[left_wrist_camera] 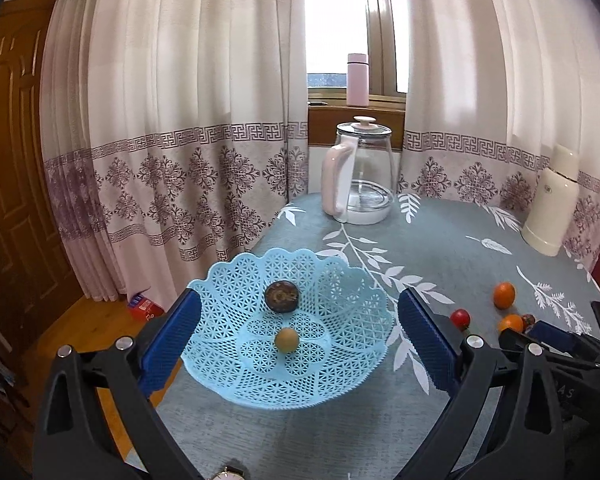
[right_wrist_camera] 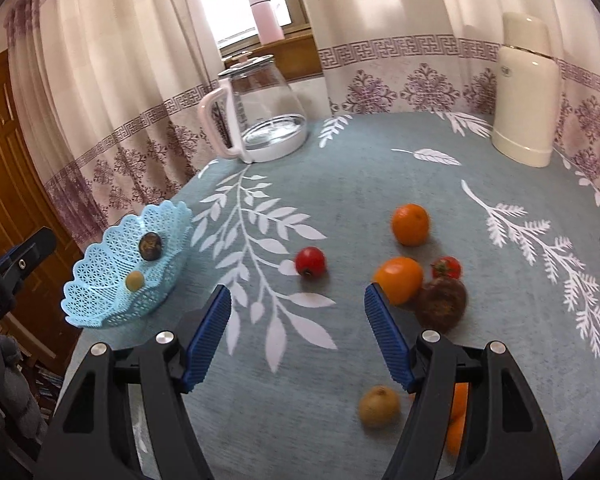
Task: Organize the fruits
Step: 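Move the right gripper to the large orange and close on it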
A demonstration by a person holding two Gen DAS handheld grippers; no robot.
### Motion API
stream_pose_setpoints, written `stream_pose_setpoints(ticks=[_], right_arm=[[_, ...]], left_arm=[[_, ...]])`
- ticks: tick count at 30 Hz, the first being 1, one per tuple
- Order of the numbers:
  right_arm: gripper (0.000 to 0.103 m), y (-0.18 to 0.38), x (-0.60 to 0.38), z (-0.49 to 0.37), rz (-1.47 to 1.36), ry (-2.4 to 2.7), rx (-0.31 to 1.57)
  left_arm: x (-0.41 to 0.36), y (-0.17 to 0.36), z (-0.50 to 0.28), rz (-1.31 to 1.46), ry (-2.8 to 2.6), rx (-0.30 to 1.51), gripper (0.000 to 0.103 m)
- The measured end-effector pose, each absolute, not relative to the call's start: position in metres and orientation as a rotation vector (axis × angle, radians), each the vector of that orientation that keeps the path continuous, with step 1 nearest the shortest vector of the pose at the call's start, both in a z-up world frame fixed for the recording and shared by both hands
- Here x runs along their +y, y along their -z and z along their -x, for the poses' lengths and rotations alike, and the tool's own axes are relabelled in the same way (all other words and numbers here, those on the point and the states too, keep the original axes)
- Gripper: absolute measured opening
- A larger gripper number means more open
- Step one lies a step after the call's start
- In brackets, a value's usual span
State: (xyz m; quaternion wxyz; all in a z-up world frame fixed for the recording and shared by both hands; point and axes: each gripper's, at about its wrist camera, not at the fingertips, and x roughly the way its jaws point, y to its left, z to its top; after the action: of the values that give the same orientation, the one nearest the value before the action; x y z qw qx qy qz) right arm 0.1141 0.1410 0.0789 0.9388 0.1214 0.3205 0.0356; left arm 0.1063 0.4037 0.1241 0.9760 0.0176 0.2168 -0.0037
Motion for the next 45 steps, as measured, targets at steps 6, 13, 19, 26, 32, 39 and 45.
stream_pose_setpoints(ticks=[6, 13, 19, 26, 32, 39, 45], right_arm=[[0.072, -0.072, 0.116, -0.097, -0.243, -0.010, 0.649], [0.073, -0.064, 0.084, -0.074, -0.217, 0.059, 0.652], [0.072, -0.049, 0.065, -0.054, -0.196, 0.082, 0.700], [0.072, -0.041, 0.065, -0.052, -0.191, 0.052, 0.729], [0.071, -0.030, 0.067, -0.052, -0.193, 0.025, 0.771], [0.054, -0.021, 0.065, -0.058, -0.207, 0.019, 0.823], [0.051, -0.021, 0.066, -0.058, -0.197, 0.016, 0.830]], left_arm=[[0.395, -0.120, -0.106, -0.050, 0.023, 0.449, 0.100], [0.379, -0.115, -0.105, -0.067, 0.057, 0.463, 0.100], [0.363, -0.107, -0.107, -0.060, 0.108, 0.497, 0.100], [0.336, -0.097, -0.102, -0.105, 0.164, 0.517, 0.100], [0.324, -0.092, -0.099, -0.115, 0.199, 0.529, 0.100], [0.317, -0.085, -0.101, -0.112, 0.225, 0.556, 0.100], [0.307, -0.076, -0.102, -0.116, 0.252, 0.583, 0.100]])
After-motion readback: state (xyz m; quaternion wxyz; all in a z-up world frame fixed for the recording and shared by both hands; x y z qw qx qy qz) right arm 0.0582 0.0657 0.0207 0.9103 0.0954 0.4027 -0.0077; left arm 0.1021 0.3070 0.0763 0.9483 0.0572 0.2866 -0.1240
